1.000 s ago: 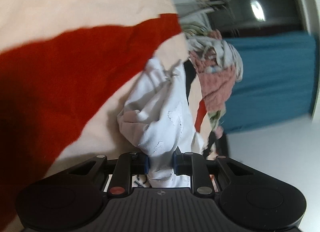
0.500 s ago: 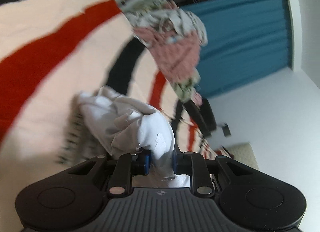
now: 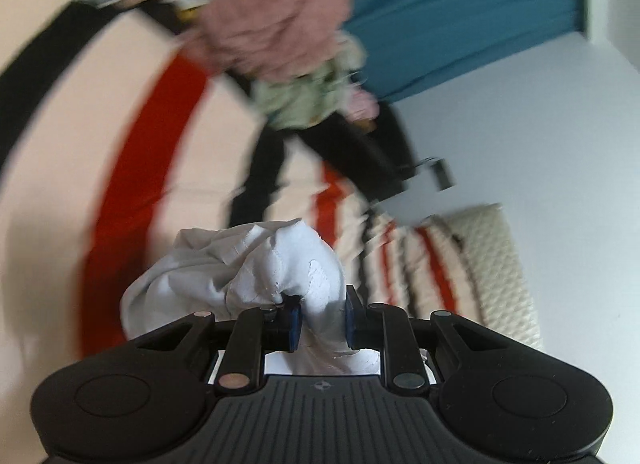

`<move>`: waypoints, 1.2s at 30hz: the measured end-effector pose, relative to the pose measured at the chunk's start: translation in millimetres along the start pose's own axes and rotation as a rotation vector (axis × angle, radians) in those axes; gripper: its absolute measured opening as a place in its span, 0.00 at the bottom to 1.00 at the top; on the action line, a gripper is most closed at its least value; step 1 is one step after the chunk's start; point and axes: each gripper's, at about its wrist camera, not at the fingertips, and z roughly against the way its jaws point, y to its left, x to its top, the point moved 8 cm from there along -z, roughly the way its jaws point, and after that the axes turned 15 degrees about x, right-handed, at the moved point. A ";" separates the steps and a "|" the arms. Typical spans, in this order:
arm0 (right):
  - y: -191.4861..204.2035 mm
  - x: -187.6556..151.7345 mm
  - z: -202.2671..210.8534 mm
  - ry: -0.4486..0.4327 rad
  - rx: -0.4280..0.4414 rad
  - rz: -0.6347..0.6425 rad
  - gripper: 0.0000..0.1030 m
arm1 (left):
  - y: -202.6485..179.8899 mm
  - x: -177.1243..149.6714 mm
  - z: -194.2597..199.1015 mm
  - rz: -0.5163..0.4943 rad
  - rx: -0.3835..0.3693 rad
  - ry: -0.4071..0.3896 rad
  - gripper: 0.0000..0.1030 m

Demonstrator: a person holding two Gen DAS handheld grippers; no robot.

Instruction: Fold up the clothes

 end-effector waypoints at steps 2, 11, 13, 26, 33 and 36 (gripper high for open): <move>11.0 31.3 -16.9 -0.050 0.038 0.080 0.16 | -29.7 21.5 -16.2 -0.037 -0.050 -0.053 0.21; -99.9 13.2 -69.0 -0.006 -0.140 0.177 0.16 | 1.0 -7.9 -124.9 -0.319 0.078 -0.157 0.20; -137.8 -18.4 -67.2 0.066 -0.211 0.123 0.16 | 40.0 -31.4 -141.3 -0.326 0.125 -0.082 0.20; -74.0 -61.5 -6.3 0.195 -0.346 0.167 0.18 | 33.7 -53.5 -41.9 -0.518 0.205 -0.123 0.47; 32.8 -68.7 54.1 0.172 -0.256 0.367 0.54 | -24.2 -81.5 97.9 -0.635 0.177 -0.257 0.59; 70.6 -78.8 83.0 0.157 -0.230 0.494 0.89 | -33.5 -101.5 150.6 -0.678 0.167 -0.304 0.70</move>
